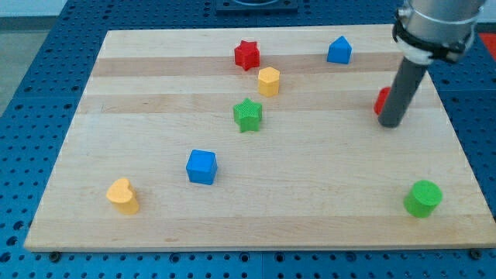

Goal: Move the yellow hexagon bottom left to the red star

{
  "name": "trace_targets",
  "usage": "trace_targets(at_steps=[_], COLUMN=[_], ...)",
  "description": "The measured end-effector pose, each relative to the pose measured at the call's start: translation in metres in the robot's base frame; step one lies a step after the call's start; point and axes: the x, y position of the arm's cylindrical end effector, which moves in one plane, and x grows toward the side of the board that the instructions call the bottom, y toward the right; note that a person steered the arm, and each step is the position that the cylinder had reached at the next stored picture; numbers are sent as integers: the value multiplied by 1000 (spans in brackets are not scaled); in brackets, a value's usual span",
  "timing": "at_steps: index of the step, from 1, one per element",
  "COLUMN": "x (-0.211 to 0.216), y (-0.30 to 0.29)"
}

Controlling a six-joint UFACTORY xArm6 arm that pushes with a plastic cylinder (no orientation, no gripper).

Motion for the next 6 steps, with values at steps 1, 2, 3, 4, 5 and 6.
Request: trace_targets(at_steps=[1,2,3,4,5,6], x=[-14,-31,-54,-66,-66,-65], y=[-18,-83,-154,-228,-270,-245])
